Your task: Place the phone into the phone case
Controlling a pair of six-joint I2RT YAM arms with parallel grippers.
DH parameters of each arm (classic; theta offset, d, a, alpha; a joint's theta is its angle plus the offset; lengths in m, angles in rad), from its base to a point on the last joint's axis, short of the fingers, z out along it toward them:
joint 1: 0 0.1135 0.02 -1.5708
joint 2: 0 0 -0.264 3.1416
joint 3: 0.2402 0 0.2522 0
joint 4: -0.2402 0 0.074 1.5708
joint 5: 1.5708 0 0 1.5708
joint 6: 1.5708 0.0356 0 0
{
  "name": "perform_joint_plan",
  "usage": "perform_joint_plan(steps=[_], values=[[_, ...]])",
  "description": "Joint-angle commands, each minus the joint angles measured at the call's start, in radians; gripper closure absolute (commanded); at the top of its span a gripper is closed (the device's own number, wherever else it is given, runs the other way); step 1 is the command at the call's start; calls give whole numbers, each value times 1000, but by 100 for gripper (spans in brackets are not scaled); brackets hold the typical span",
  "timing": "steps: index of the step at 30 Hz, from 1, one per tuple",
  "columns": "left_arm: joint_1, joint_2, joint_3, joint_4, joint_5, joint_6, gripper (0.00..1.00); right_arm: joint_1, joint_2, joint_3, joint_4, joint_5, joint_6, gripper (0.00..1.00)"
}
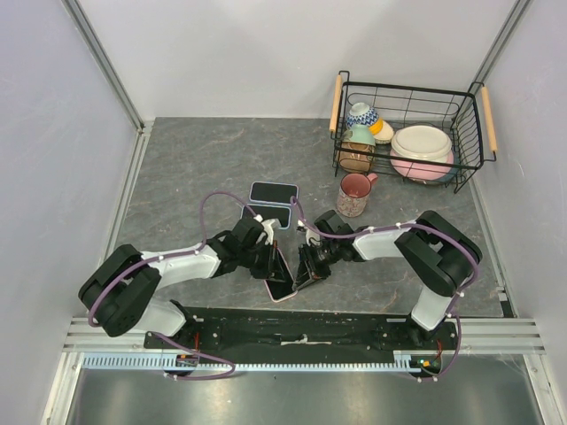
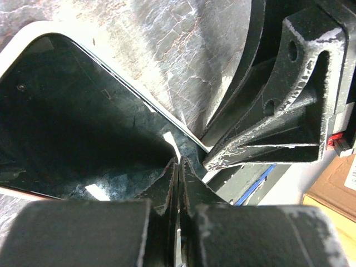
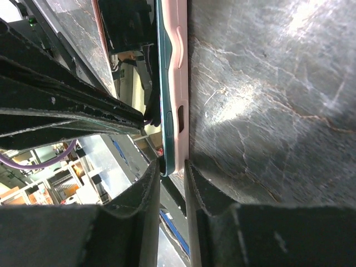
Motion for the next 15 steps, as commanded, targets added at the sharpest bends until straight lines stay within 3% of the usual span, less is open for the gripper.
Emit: perform_joint_plan(steps=[1, 15], values=[[-19, 24, 18, 25, 13, 4, 98, 16, 78, -21, -100, 191, -70, 75], [-90, 121, 16, 22, 1, -41, 98, 33, 160, -7, -201, 349, -104, 85]])
